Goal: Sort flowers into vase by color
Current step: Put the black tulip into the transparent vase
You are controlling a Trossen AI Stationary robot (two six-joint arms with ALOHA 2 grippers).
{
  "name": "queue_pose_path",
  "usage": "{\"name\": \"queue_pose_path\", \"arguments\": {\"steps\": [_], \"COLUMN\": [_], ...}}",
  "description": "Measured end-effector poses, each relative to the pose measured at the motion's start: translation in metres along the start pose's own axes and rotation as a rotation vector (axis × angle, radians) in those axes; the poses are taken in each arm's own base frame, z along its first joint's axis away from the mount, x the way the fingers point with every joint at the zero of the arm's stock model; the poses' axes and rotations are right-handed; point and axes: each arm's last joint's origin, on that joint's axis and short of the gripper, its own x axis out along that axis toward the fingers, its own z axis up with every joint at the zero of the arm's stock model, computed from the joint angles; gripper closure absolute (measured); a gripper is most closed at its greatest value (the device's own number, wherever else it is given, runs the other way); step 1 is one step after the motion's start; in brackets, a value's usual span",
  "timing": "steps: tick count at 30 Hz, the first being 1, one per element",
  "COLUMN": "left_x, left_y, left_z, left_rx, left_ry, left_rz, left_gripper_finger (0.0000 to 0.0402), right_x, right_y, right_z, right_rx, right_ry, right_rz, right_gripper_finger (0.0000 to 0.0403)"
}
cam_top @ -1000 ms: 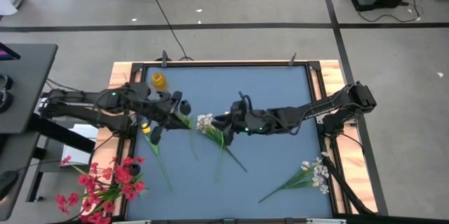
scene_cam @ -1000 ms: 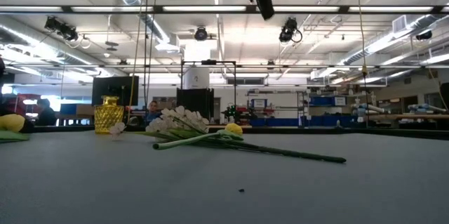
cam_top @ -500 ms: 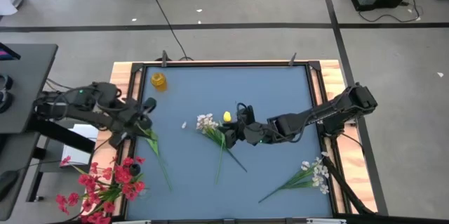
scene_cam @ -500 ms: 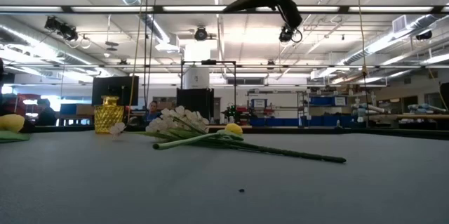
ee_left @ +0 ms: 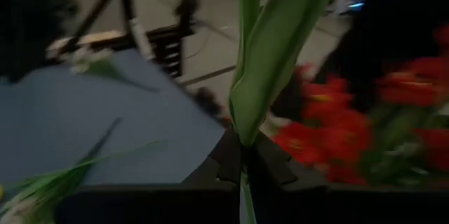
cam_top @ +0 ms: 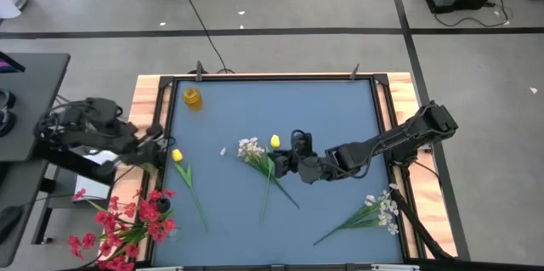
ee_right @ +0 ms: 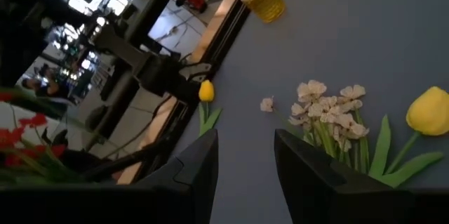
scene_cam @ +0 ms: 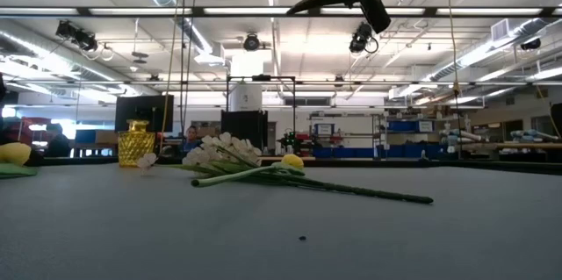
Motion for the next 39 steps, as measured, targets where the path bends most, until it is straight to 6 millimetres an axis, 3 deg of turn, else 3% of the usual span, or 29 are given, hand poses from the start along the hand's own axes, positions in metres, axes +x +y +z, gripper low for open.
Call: {"name": "queue_pose_path", "arguments": {"steps": [3, 14, 20, 39], "left_x": [-0.006, -0.008, -0.004, 0.020], "left_y": [-0.008, -0.013, -0.010, 0.003], "left_z": [0.000, 0.007, 0.010, -0.006], "left_rx": [0.022, 0.096, 0.155, 0.086], "left_ry": [-0.033, -0.110, -0.161, -0.160], "left_rz": [-0.131, -0.314, -0.329, -0.421], "left_gripper_finger": [0.0387, 0.0388, 0.0388, 0.0388], "right_x": [-0.001, -0.001, -0.001, -0.002], "right_y": [0.000, 0.000, 0.000, -0.001], "right_z": [-0.001, -0.001, -0.001, -0.005], "right_rx": [0.008, 0.039, 0.065, 0.050], "right_ry": [0.002, 0.003, 0.015, 0.077], "right_rz": [0.000, -0.001, 0.003, 0.004], "right_gripper_finger": [0.0254, 0.0254, 0.0254, 0.0254]}}
